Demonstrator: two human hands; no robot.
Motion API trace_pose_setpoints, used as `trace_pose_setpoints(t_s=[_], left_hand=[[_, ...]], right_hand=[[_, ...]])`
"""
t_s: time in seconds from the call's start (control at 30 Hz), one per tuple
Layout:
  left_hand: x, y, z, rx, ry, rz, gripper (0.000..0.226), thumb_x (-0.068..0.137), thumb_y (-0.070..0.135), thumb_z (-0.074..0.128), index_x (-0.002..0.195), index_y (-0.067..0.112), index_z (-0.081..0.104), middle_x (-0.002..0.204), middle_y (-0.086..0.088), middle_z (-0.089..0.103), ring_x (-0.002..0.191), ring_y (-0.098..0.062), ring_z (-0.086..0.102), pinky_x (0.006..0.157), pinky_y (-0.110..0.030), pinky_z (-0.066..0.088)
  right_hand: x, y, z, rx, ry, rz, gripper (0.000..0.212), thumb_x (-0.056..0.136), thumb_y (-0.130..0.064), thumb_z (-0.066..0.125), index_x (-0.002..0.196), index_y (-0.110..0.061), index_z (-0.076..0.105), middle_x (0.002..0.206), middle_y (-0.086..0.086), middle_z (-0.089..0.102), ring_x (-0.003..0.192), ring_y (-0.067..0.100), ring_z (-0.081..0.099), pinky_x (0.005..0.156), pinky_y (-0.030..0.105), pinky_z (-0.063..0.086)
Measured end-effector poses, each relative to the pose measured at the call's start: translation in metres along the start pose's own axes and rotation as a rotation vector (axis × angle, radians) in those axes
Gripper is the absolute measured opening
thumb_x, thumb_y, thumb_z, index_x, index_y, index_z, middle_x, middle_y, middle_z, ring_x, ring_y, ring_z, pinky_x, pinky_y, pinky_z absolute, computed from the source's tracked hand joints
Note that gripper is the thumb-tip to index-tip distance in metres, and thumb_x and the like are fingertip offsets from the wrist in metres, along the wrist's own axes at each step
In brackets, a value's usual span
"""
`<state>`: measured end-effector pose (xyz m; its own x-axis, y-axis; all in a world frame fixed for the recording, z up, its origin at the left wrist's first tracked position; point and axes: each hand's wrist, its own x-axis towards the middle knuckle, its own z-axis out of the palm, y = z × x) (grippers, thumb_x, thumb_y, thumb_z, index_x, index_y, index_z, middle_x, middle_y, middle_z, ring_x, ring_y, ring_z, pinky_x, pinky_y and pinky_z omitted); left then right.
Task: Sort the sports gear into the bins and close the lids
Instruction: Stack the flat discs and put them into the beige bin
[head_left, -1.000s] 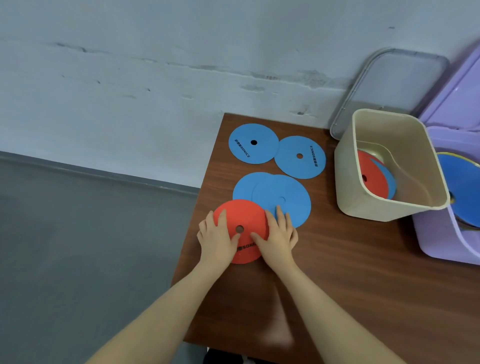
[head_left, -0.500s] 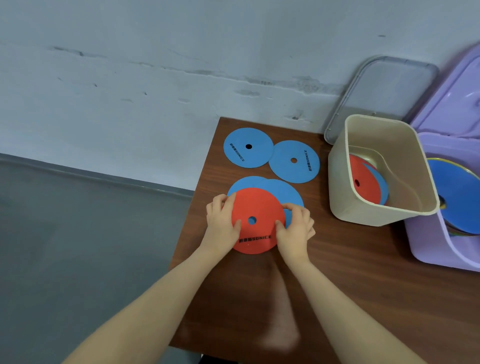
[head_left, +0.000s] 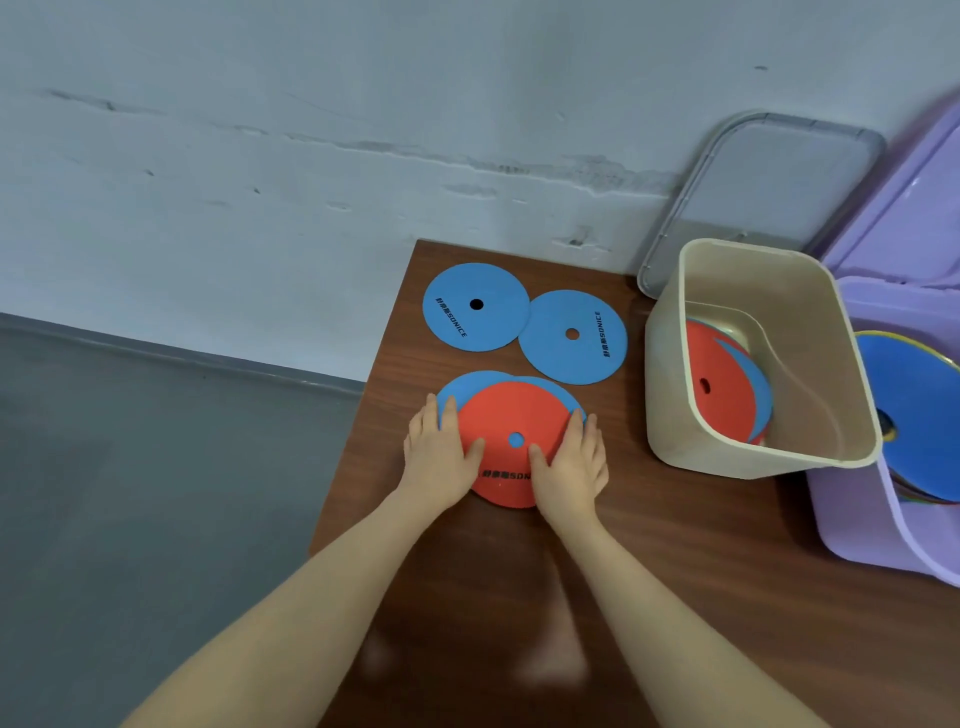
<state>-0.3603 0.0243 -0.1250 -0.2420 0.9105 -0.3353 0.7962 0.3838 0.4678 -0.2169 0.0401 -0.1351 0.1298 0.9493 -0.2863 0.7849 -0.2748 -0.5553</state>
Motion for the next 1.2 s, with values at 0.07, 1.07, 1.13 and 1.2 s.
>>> trace_pose_setpoints(t_s=[0.07, 1.07, 1.13, 1.2], left_hand=[[-0.003, -0.004, -0.001, -0.041, -0.01, 0.002, 0.067, 0.095, 0.037, 0.046, 0.148, 0.016, 0.012, 0.156, -0.01, 0.004, 0.141, -0.029, 0.006, 0.113, -0.041, 0.014], [-0.028, -0.039, -0.011, -0.149, -0.077, 0.156, 0.092, 0.076, 0.03, 0.072, 0.147, 0.03, 0.013, 0.121, -0.003, 0.024, 0.109, -0.019, 0.028, 0.096, -0.031, 0.033], [-0.035, -0.041, -0.008, -0.133, -0.089, 0.179, 0.093, 0.076, 0.031, 0.071, 0.147, 0.029, 0.012, 0.125, -0.005, 0.025, 0.114, -0.022, 0.029, 0.1, -0.034, 0.033], [-0.042, -0.041, -0.006, -0.066, -0.053, 0.228, 0.091, 0.076, 0.034, 0.071, 0.147, 0.027, 0.014, 0.126, -0.006, 0.029, 0.113, -0.022, 0.031, 0.101, -0.034, 0.033]], right_hand=[[0.002, -0.008, 0.005, -0.004, 0.018, 0.028, 0.076, 0.092, -0.032, 0.055, 0.149, -0.014, 0.008, 0.156, 0.01, 0.005, 0.143, 0.028, 0.004, 0.113, 0.044, 0.008], [-0.038, -0.005, -0.002, 0.015, -0.051, -0.149, 0.083, 0.078, -0.031, 0.071, 0.143, -0.033, 0.021, 0.126, 0.005, 0.034, 0.119, 0.023, 0.036, 0.101, 0.038, 0.021], [-0.048, 0.001, -0.002, 0.027, -0.03, -0.159, 0.083, 0.078, -0.031, 0.07, 0.145, -0.031, 0.02, 0.125, 0.004, 0.034, 0.119, 0.022, 0.034, 0.1, 0.036, 0.021], [-0.057, 0.006, -0.003, 0.032, -0.014, -0.172, 0.085, 0.079, -0.03, 0.07, 0.146, -0.028, 0.017, 0.124, 0.004, 0.033, 0.119, 0.021, 0.033, 0.1, 0.036, 0.022]])
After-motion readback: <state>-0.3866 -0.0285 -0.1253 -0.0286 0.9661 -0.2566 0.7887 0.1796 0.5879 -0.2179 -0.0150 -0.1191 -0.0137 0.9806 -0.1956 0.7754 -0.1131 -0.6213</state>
